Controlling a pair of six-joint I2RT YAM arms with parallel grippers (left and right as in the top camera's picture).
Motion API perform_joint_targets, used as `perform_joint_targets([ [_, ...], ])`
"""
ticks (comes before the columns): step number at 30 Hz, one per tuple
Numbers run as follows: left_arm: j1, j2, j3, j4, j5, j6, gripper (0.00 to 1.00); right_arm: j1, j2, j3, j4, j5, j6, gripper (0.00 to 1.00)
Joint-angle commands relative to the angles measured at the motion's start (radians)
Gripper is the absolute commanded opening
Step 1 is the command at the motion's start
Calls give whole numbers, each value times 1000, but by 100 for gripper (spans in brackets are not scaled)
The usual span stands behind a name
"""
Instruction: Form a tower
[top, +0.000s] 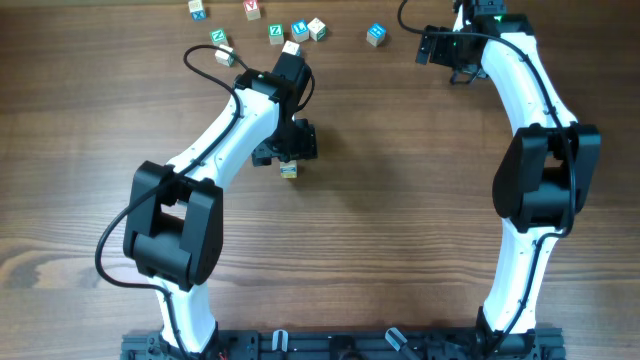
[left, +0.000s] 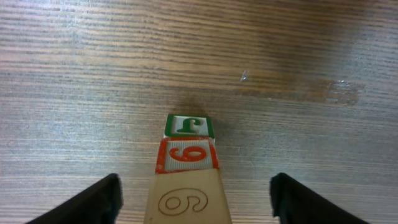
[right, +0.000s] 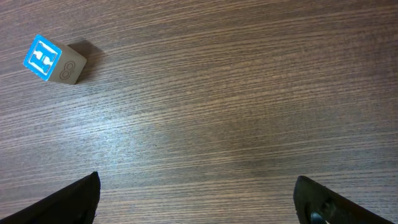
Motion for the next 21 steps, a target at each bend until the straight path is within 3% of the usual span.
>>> perform_joint_targets([
  [1,-4,2,-6,2,-3,-5,75,2,-23,6,2,-2,4,100],
  [7,-4,2,-6,2,-3,-5,55,2,-23,6,2,-2,4,100],
  [11,-4,2,-6,-1,-3,2,52,2,-23,6,2,-2,4,100],
  [21,-4,2,-6,-1,-7,6,32,2,-23,6,2,-2,4,100],
])
